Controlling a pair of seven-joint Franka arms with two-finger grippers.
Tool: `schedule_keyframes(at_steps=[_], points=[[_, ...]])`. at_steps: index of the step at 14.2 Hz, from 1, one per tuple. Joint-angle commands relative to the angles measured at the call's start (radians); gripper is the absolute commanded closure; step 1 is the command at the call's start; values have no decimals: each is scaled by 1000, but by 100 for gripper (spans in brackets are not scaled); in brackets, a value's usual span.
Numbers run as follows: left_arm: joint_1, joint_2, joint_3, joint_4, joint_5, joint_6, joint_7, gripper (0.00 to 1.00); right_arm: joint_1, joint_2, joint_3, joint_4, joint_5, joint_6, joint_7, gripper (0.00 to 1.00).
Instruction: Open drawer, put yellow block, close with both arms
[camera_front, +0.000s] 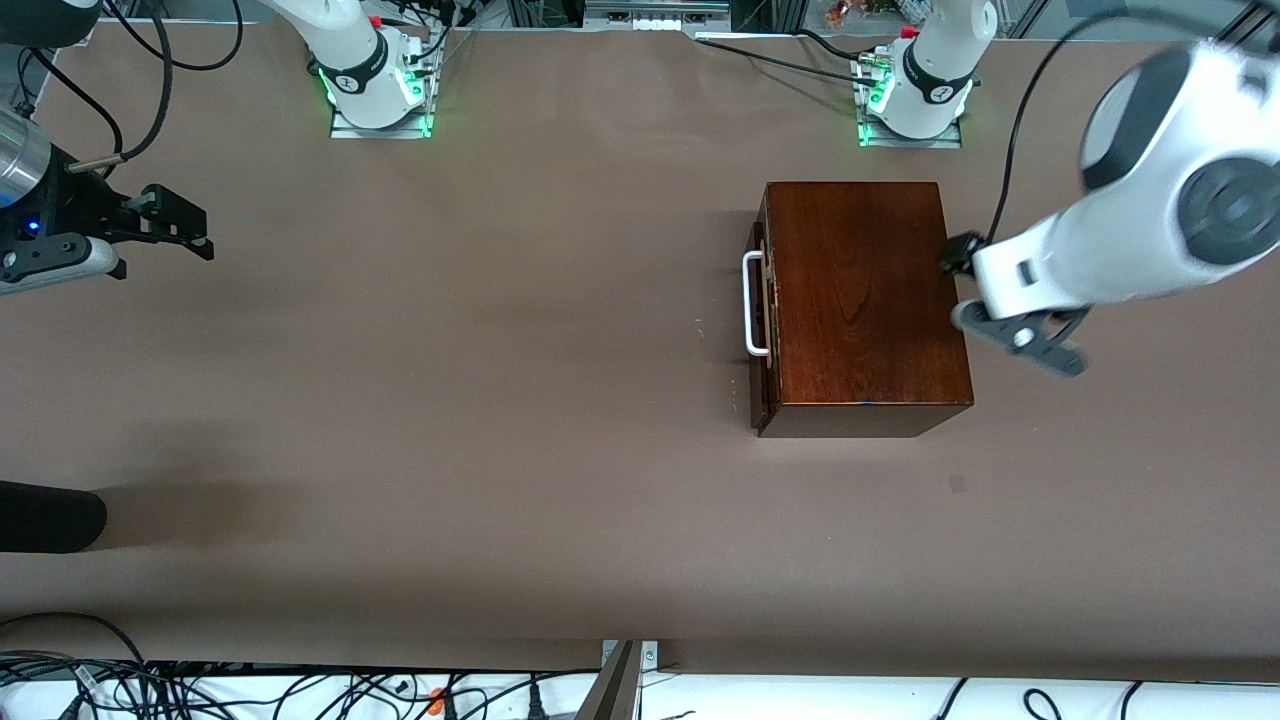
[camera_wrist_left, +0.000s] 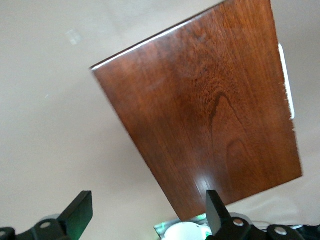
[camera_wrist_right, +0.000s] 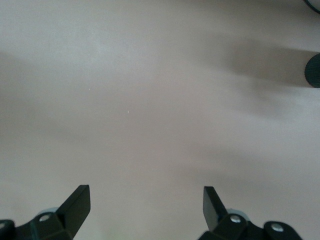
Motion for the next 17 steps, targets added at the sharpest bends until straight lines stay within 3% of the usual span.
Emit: schedule_keyframes(at_steps=[1,4,7,8,12,17], points=[[-8,-62,26,66,22,-16,-71,0,-24,54,30,25,62,-32,11,0],[-78,-183,185,-61,-4,157,-58,0,-35,45,27,27,58,26,8,0],[-285,-246,444,-187,-33,292,-68,0,-35,32,29,27,56,20,10,0],[-315,-262,498,-236,-43,329,-70,0,-35,32,29,27,55,28,10,0],[-310,-345,518,-367,-94,369,-87,0,-37,32,20,27,47,26,8,0],[-309,-319,509,-332,-90,346,-110,0,-35,31,19,21,43,-1,7,0]])
